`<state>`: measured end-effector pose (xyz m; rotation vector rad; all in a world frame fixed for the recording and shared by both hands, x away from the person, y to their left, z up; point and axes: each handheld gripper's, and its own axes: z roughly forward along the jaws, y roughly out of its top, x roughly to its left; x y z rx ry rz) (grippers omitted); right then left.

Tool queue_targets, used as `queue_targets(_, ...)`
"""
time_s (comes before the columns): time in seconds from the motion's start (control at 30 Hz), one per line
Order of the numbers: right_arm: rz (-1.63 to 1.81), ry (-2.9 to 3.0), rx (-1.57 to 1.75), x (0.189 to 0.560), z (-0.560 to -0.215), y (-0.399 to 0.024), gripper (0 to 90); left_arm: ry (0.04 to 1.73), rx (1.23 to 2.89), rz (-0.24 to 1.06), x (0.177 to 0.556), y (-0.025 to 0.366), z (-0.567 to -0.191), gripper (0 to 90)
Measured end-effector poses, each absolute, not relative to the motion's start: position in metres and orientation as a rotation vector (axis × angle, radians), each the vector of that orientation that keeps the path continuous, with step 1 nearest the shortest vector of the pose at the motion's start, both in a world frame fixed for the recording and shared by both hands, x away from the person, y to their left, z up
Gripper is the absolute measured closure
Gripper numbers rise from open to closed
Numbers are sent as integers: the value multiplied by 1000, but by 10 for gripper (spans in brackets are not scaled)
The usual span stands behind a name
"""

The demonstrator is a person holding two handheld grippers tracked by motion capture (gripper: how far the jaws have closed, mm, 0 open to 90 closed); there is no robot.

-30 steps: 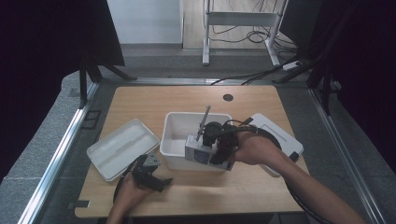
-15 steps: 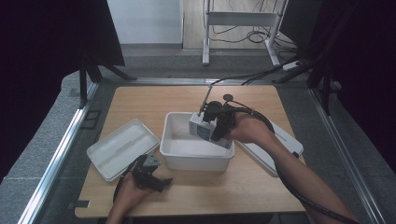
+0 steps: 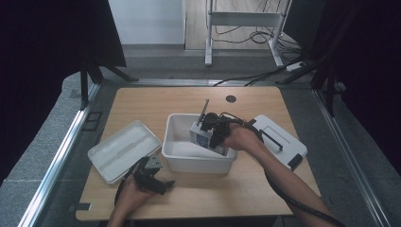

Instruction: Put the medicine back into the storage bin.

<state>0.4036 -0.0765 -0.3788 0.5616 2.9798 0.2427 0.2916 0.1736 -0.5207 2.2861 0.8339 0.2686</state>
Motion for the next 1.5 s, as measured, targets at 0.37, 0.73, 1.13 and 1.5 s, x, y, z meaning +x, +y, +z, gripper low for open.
queue_targets(0.37, 190, 2998, 571, 407, -418, -73, 556, 835, 2287, 270, 292, 174, -521, 2)
queue_targets(0.73, 164, 2988, 596, 411, -419, -75, 471, 835, 2286, 270, 291, 174, -521, 3)
queue_targets(1.13, 342, 2980, 621, 406, -389, -88, 356, 842, 2282, 269, 291, 173, -521, 3)
queue_targets(1.5, 567, 2920, 617, 385, -357, -114, 186, 851, 2282, 273, 290, 173, -521, 0)
